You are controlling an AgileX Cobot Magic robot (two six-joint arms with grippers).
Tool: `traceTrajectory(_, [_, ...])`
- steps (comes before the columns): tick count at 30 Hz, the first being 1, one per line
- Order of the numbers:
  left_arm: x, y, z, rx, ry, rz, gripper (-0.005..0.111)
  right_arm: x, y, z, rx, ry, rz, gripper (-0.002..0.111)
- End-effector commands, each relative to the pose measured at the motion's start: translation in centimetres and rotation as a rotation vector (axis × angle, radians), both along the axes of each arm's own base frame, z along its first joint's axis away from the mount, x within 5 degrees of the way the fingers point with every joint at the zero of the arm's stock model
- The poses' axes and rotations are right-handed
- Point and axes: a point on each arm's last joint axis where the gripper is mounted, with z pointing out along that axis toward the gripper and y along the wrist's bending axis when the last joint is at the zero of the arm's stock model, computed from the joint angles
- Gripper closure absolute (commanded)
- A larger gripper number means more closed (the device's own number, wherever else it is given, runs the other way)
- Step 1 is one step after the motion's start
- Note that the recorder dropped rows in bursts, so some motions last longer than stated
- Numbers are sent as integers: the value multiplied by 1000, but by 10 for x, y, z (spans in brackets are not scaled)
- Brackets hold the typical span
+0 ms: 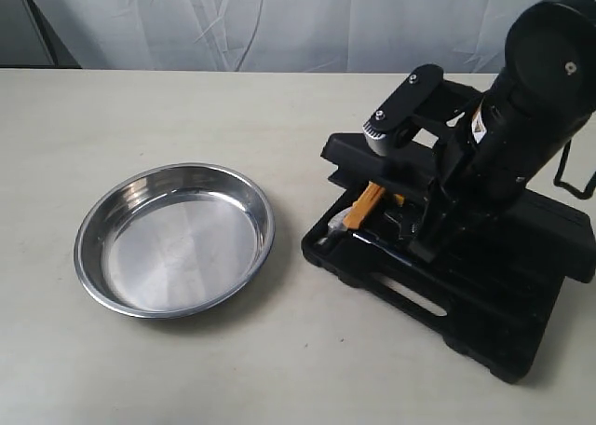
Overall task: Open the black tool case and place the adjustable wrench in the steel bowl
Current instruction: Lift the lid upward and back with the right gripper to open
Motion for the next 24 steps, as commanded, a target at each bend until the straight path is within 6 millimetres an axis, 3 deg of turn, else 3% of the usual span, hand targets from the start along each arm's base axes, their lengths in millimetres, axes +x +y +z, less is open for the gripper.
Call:
traceTrajectory(1, [0, 0, 1, -3, -4, -1, 106, 0, -8, 17, -14, -55, -57, 109])
traceTrajectory(15, [0, 0, 1, -3, -4, -1, 106, 11, -31, 42, -158, -280, -235, 109])
traceTrajectory(24, [0, 0, 1, -3, -4, -1, 106, 14, -36, 46, -215, -339, -229, 109])
